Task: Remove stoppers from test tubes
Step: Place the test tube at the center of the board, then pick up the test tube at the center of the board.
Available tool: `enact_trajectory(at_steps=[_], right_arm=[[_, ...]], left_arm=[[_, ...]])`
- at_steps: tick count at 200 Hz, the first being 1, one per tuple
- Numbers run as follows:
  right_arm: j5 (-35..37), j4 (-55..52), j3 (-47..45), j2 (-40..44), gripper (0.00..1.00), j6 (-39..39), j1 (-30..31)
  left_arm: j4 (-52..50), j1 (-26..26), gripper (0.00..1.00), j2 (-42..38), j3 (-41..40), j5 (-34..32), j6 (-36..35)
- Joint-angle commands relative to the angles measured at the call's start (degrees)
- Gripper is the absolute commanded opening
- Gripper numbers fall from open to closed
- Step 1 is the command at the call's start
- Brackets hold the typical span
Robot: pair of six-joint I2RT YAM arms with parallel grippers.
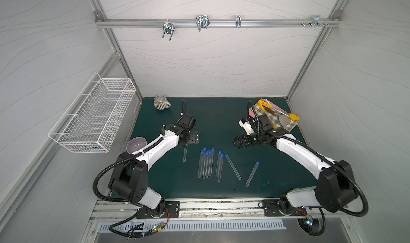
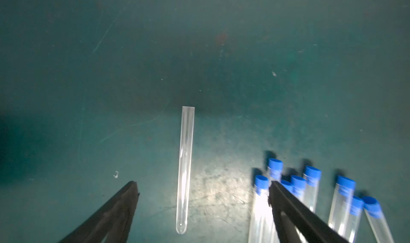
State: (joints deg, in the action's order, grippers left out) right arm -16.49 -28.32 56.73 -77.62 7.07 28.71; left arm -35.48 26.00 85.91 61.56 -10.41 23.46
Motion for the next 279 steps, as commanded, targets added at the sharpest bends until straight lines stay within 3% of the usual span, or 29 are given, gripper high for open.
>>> enact_trajectory(at_steps=[1,103,187,235,279], right_arm=[[-0.95,-0.66,0.93,3.18,0.99,3.42,1.91],[-2.98,0.59,-5.01,5.88,0.99,9.45,3.64],[-0.03,-1.46,-8.17,10.77,0.99,8.17,3.63],[-1.89,-0.76,-13.03,16.58,0.99,6.63,3.63],[-5.64,0.75,-15.27,18.09,0.99,6.16,3.61]], left_arm=[[0.14,1.65,0.95,-0.88,-0.34,1.41,2.09],[-3.97,3.42,0.95,-5.80,-4.21,13.89,0.76],[-2.08,7.00,0.91,-7.96,-9.63,13.15,3.45],[1.02,7.35,0.84,-9.74,-12.33,13.69,5.69],[2.52,7.60,0.74,-10.50,-15.40,9.71,6.31]])
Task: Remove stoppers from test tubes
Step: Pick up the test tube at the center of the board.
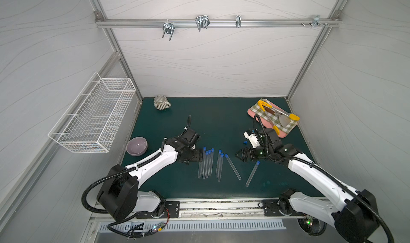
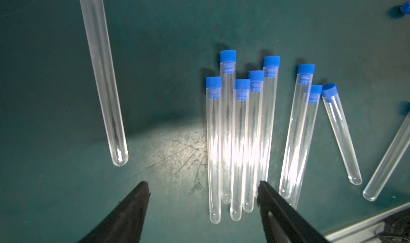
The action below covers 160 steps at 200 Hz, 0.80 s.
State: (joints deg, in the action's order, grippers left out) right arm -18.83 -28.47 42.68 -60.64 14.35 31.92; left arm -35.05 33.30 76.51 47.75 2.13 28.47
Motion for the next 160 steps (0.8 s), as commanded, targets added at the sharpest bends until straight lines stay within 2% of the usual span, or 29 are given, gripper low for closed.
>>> enact_trajectory(at_steps=[1,41,160], right_arm=[[-3.36,1.06,-1.34,1.17,0.99,-1.06,0.41],[-4.80,2.71,-1.91,0.58,0.99,-0.90,0.38],[-5.91,5.86,-3.33,-1.06,0.99,-1.26,0.42]], left_arm=[[2.13,0.29,0.74,-1.06,-1.64,-2.83,1.36],[3.49,0.28,0.64,0.70,-1.96,-3.01,2.21],[7.90,1.41,0.59,7.96,-1.56,-2.21,3.17]])
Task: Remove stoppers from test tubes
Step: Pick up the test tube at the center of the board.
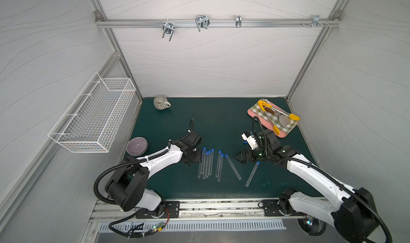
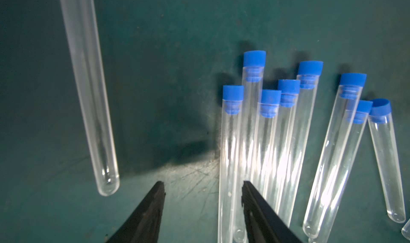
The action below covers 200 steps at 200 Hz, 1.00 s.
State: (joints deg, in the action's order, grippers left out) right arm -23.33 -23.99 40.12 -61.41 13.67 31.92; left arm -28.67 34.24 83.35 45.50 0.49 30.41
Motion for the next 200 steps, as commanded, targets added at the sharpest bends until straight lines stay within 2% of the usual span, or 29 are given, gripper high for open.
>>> enact_trajectory(at_steps=[1,126,158,200], right_arm=[[-1.39,1.39,-0.76,-0.29,0.99,-0.54,0.42],[0.46,-0.34,-1.42,2.17,0.99,-1.39,0.02],[0.29,-0.88,-1.27,3.12,0.99,-1.67,-0.68],[0.01,-1.45,-1.38,3.90,0.99,-1.95,-1.59]], left_arm=[[1.60,0.45,0.58,1.12,0.67,-0.58,1.23],[2.96,2.45,0.56,5.23,-0.14,-3.16,1.58],[1.69,3.69,0.53,6.38,0.30,-6.14,0.99],[1.70,4.28,0.49,8.02,0.30,-6.97,1.07]])
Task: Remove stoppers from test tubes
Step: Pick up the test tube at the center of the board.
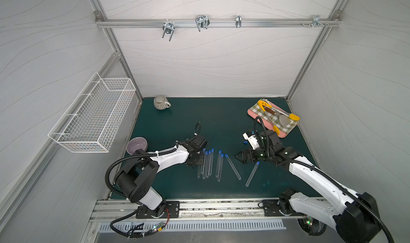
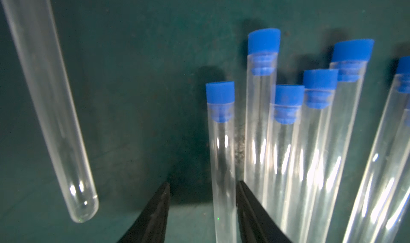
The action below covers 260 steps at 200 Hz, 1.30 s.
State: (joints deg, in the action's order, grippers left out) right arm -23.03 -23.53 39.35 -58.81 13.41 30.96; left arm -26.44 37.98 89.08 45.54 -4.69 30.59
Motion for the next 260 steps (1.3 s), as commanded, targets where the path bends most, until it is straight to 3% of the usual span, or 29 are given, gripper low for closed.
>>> enact_trajectory(at_steps=[1,113,151,188,234,260], right_arm=[[-0.33,-1.93,-0.61,1.31,0.99,-1.70,-0.68],[-0.77,-1.96,-0.89,1.85,0.99,-1.81,-1.52],[-1.14,-2.17,-0.78,1.90,0.99,-1.79,-1.75],[-2.06,-2.35,-0.29,1.65,0.99,-1.98,-1.97],[-6.67,-1.35,0.11,0.81,0.99,-1.22,-2.93],[-10.99,0.12,0.53,-0.10,0.99,-0.47,-3.19]], left_arm=[[-0.49,0.57,0.49,2.35,0.34,-1.85,0.93],[-0.54,0.87,0.29,5.05,1.26,-2.08,0.53],[-1.71,0.82,0.15,3.71,2.25,-1.64,0.29],[-4.72,0.72,0.00,-0.13,4.40,-2.38,-1.72],[-9.22,0.71,0.00,-9.41,6.32,-4.39,-5.84],[-9.88,0.96,0.00,-16.67,6.31,-0.26,-9.01]])
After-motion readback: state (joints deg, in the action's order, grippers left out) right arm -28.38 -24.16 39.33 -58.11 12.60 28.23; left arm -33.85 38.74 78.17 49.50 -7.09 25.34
